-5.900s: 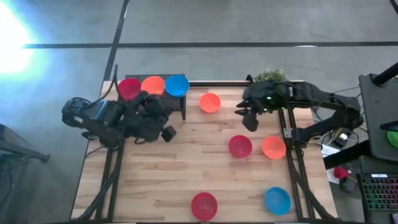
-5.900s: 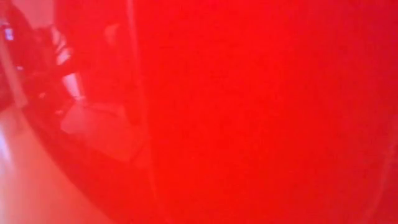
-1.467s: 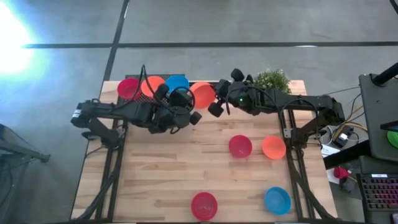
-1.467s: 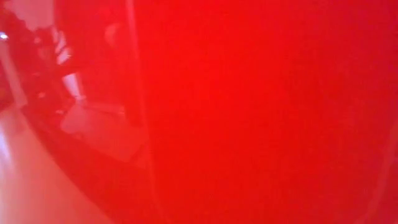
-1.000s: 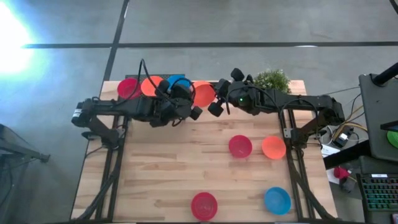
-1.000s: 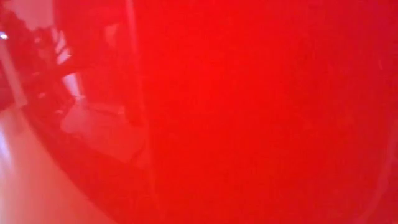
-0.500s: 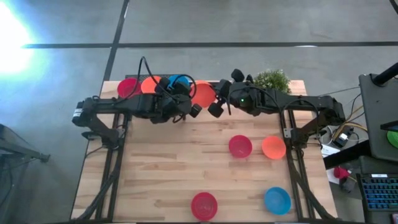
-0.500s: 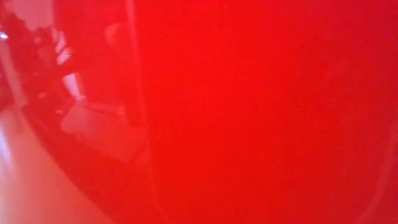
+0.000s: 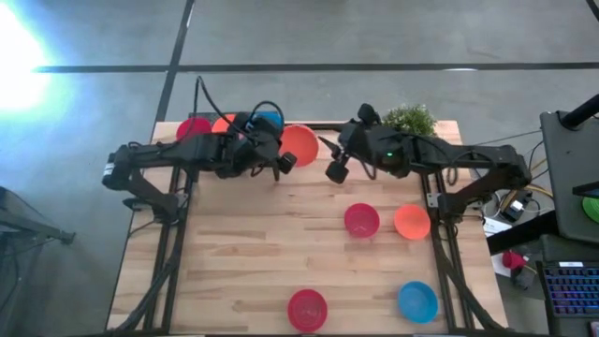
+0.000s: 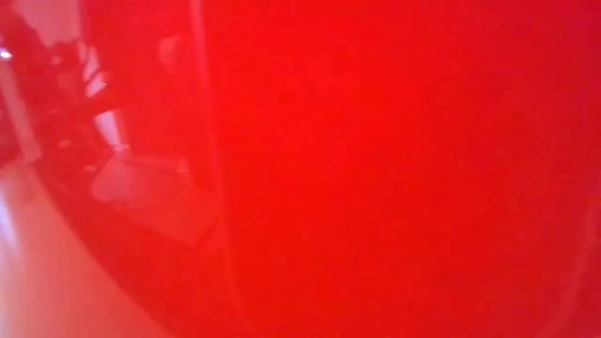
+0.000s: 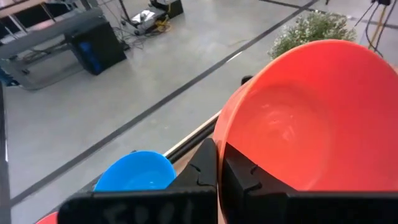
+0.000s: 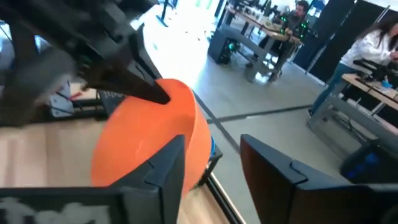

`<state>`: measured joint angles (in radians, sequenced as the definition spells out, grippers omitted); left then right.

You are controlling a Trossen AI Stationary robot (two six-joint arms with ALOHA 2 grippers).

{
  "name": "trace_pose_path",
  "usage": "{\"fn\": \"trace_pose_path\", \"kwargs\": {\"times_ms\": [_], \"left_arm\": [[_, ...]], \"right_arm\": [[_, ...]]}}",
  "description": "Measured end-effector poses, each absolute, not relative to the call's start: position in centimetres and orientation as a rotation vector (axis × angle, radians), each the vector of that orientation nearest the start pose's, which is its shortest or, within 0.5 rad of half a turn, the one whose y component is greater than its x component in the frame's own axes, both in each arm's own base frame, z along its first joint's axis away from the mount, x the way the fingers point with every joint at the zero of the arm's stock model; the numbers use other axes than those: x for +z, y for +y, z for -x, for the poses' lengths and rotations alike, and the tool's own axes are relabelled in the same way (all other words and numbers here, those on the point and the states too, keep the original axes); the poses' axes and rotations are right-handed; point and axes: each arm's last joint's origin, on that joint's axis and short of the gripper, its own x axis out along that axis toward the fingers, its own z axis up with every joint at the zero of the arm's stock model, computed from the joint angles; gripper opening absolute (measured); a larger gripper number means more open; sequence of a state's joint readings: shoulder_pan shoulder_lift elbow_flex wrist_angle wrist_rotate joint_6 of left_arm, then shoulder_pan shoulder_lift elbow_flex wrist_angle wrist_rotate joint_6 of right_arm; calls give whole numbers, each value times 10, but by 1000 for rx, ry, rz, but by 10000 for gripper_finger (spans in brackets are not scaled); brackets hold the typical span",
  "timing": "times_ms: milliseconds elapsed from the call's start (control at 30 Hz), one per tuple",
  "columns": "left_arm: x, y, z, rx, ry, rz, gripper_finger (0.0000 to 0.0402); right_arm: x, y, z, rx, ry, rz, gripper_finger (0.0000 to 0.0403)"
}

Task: Pick & Place Mini bowls
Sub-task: Stack the top orange bowl on top of the orange bowl on the shelf

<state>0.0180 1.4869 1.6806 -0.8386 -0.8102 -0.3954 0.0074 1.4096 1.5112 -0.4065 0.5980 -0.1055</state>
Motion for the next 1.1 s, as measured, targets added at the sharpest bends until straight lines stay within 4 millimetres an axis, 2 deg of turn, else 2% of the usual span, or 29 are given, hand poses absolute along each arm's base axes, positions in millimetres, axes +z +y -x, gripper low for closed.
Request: {"fn": "trace_pose_path", "kwargs": {"times_ms": [133, 267, 500, 633, 800, 1100], "left_arm": [[425, 39, -280, 937, 472, 115, 0], [431, 57, -255, 992, 503, 156, 0], [437, 91, -202, 1162, 610, 214, 0], [435, 107, -180, 1196, 688, 285, 0], [430, 124, -164, 1184, 792, 346, 0], [421, 149, -149, 1142, 898, 454, 0]], "right_arm": [[433, -7, -288, -550, 283, 185, 176], [446, -3, -272, -536, 235, 172, 189], [457, 1, -255, -516, 185, 136, 188], [459, 2, -253, -467, 179, 130, 185], [458, 6, -255, -324, 178, 119, 183], [458, 11, -256, -148, 176, 102, 183]]}}
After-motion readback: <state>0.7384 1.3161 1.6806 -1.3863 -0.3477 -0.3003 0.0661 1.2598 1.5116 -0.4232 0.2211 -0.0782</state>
